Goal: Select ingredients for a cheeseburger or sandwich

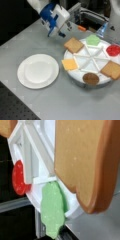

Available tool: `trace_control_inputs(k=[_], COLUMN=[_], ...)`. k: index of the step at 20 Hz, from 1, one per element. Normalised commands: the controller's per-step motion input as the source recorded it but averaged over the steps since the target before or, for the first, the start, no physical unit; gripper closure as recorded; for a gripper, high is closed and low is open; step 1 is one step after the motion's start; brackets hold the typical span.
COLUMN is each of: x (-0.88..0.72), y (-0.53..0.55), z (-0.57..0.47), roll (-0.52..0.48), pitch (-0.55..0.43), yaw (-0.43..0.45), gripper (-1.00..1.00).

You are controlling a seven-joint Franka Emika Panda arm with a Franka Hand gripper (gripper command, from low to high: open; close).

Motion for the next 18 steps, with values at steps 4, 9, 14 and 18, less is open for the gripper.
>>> trace_control_inputs(k=[4,9,14,18], x=[0.39,0.43,0.42,0.43], y=[-0.40,-0.38,-0.27,-0.23], z=[-0.27,-0.33,-0.27,-0.18], roll=[0.562,0.511,0.522,0.533], pitch=[-0.025,-0.037,-0.022,-0.042], yaw=[0.209,0.267,0.312,0.260], gripper=[-1.00,-1.00,-1.00,-1.00])
